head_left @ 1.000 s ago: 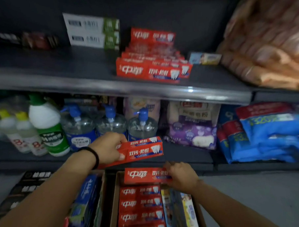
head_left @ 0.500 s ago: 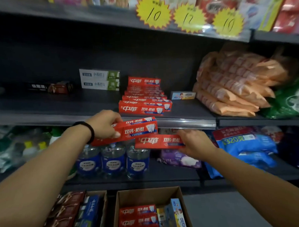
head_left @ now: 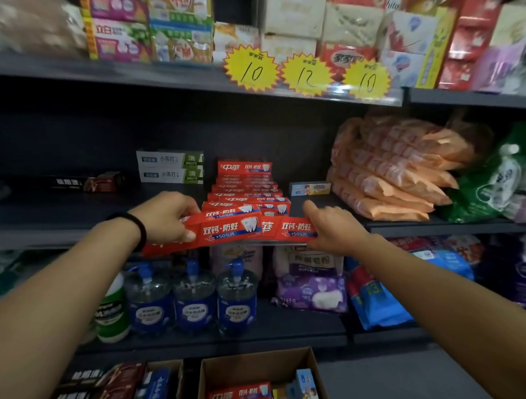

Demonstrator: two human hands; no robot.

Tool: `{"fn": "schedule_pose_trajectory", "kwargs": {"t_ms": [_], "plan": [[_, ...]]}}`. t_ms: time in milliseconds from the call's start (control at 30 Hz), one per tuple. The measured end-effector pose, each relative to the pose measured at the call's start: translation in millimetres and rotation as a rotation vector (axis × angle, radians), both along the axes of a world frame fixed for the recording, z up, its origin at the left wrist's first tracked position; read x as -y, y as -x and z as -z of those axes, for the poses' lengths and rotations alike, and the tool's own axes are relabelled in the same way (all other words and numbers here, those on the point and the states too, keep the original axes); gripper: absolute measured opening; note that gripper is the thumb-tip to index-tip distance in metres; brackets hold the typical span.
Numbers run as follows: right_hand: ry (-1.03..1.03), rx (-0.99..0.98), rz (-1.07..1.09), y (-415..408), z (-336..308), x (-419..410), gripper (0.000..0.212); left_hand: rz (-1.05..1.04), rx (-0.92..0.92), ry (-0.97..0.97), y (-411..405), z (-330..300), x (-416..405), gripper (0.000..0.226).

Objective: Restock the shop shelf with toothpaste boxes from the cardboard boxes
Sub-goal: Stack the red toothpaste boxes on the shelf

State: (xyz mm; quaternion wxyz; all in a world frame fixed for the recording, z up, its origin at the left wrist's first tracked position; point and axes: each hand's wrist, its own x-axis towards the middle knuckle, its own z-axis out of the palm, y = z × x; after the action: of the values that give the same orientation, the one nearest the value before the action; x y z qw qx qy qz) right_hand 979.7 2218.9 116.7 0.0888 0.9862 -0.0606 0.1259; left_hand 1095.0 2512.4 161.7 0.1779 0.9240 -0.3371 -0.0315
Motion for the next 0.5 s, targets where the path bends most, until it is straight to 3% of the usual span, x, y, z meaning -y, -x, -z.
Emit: {"fn": "schedule_pose_trajectory", "kwargs": {"t_ms": [500], "plan": [[0.039, 0.182, -0.012, -130, -37, 67, 0.064, -0.02, 0.054, 0.005, -105, -15, 63, 0.033]]}}
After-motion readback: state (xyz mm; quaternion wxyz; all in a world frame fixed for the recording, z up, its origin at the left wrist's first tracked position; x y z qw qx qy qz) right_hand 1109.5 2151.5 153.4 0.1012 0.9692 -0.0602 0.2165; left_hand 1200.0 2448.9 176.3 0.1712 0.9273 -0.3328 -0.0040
